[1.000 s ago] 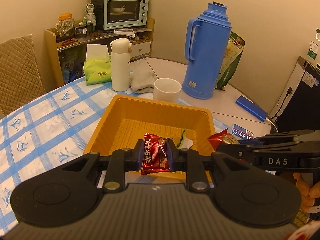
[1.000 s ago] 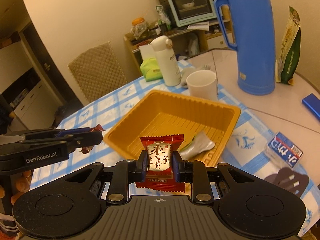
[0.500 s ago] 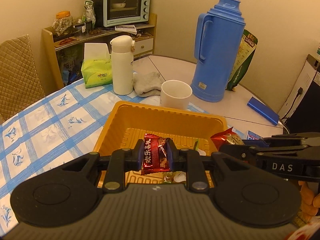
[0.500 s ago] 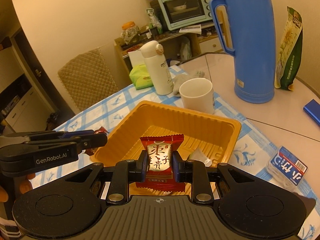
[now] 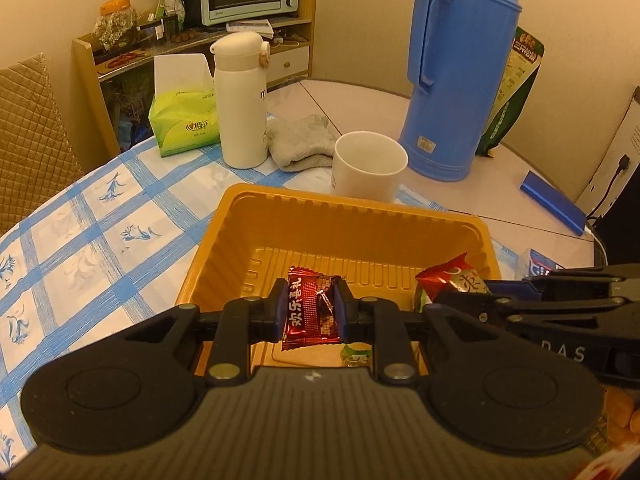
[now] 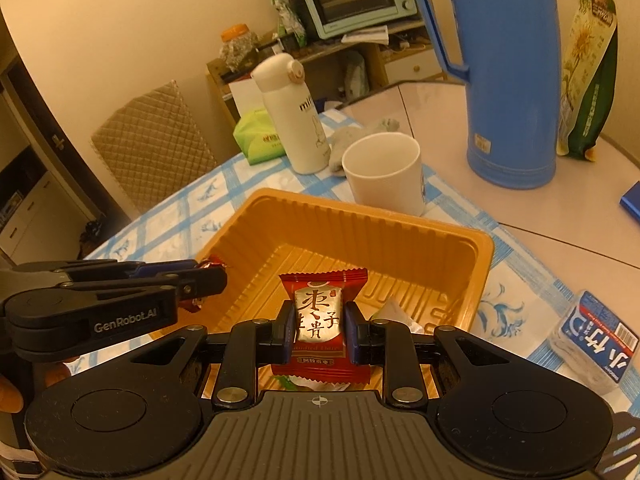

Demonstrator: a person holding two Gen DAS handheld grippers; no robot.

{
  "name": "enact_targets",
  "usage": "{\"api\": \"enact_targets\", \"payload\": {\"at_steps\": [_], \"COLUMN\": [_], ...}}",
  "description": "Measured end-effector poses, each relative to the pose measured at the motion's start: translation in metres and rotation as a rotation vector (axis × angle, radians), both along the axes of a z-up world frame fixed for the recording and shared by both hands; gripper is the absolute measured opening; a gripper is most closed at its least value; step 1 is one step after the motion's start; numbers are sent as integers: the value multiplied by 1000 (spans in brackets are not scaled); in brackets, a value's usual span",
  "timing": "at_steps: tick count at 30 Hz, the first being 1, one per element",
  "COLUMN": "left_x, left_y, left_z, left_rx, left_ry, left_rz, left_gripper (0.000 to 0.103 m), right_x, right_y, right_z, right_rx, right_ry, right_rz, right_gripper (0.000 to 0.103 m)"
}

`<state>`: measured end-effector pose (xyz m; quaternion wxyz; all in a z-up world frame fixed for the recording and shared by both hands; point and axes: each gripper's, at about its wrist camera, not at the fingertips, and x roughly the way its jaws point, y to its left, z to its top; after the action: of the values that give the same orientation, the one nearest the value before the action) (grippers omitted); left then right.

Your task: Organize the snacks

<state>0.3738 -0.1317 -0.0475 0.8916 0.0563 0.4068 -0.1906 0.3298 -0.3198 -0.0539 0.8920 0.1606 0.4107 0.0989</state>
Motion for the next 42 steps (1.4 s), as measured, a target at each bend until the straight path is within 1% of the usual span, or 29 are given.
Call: {"api": "enact_targets", "payload": {"at_steps": [7,13,25,35,37,39,40,41,42], "left_x": [16,22,20,17,16,15,14,13,12], "left_y": [-8,-9,3,10,12,15,16,17,18], "left_z": [-14,-19,-19,-17,-16,-15,-15,-15,-14], "left_rx": [26,33,35,34,34,32,30,28,28], "left_ry": [22,29,31,33,35,34,36,37,37], "left_rz": [-13,-11,14,26,30,34,34,35,37], "left_gripper": [22,22,23,24,30,32,33,34,35], "right_x": [10,15,17,27,28,31,32,33,33], "right_y": [1,-2,1,8,8,7,6,4,3], "right_z": [-8,-10,-13,-17,-16,-15,-15,-14,-14], "right_rx": [0,4,2,-7,-5,21,33,41,44], "right_ry": [20,34,42,34,13,4,5,6,5], "right_rz": [-9,-21,-18,-2,-8,-7,-11,-22,-31], "right_gripper": [26,26,26,26,26,26,27,31,46]}}
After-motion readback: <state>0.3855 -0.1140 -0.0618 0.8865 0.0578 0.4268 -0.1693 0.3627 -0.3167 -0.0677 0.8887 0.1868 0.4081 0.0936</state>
